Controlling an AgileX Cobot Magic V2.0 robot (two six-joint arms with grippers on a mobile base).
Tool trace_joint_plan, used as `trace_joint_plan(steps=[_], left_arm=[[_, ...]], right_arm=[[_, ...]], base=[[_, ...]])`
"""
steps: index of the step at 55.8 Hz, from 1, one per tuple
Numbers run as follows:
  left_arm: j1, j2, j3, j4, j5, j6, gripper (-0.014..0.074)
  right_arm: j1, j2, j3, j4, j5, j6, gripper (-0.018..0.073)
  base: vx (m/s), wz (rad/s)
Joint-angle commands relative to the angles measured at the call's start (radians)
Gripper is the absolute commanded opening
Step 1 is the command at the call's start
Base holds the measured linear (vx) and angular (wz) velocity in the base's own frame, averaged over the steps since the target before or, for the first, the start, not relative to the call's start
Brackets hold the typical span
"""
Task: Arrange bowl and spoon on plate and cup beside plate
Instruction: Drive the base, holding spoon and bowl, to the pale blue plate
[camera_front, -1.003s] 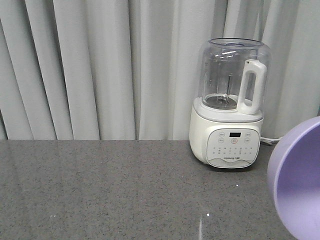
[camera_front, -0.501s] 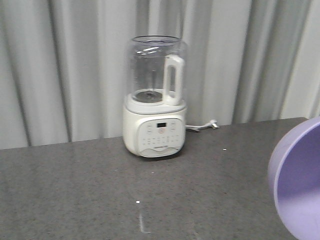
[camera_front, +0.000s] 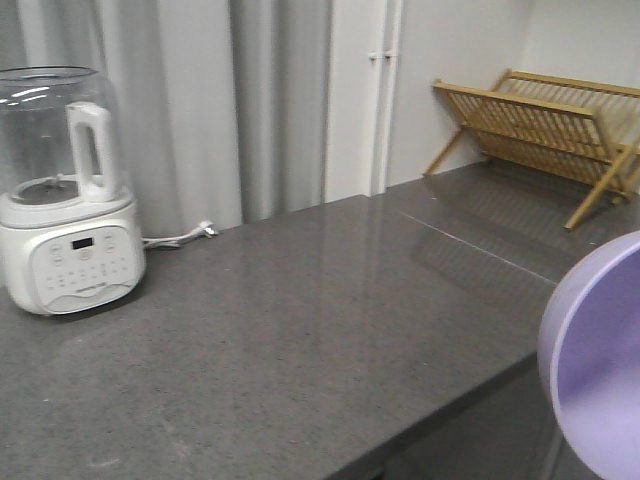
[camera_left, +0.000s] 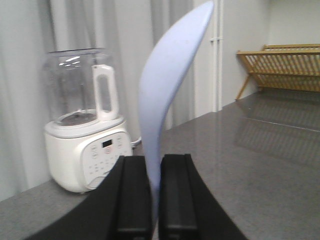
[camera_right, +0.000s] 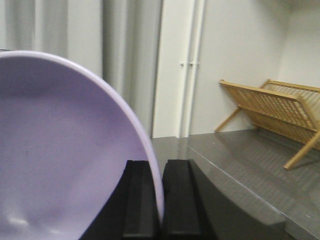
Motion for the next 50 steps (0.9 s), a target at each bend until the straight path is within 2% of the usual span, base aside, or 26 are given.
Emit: trace_joint_plan(steps=[1, 23, 50], left_arm=[[-0.002, 0.009, -0.026, -0.018, -0.083, -0.001, -0.0006], [-0.003, 0.012, -0.026, -0.018, -0.083, -0.001, -0.0006], [-0.003, 0.010, -0.026, -0.018, -0.079, -0.001, -0.0006]], right_arm=[[-0.003, 0.005, -0.028, 0.032, -0.050, -0.008, -0.0009], [-0.004, -0.036, -0.028, 0.032, -0.043, -0.008, -0.0009], [-0.004, -0.036, -0.028, 0.032, -0.043, -0.008, -0.0009]], base=[[-0.18, -0.67], [-0.13, -0.52], [0.02, -0.45]])
